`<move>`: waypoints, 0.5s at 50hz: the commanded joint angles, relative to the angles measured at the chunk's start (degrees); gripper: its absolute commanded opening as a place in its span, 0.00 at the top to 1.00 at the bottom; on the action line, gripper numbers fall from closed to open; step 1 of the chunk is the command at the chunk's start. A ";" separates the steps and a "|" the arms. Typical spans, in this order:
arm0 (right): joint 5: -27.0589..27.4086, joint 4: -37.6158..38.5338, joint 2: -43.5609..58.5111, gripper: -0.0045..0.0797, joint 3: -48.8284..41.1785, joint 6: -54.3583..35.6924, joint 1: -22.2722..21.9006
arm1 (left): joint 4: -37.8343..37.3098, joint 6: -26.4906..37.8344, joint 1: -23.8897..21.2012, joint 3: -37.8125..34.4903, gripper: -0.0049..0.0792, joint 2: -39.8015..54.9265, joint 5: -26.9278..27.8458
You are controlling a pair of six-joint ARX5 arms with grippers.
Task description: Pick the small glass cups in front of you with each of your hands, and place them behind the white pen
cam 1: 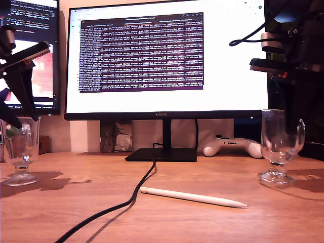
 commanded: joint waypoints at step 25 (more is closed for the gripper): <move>-0.07 1.03 0.31 0.96 0.33 -1.49 0.26 | 3.61 -1.29 -0.26 -0.59 0.66 5.55 -1.73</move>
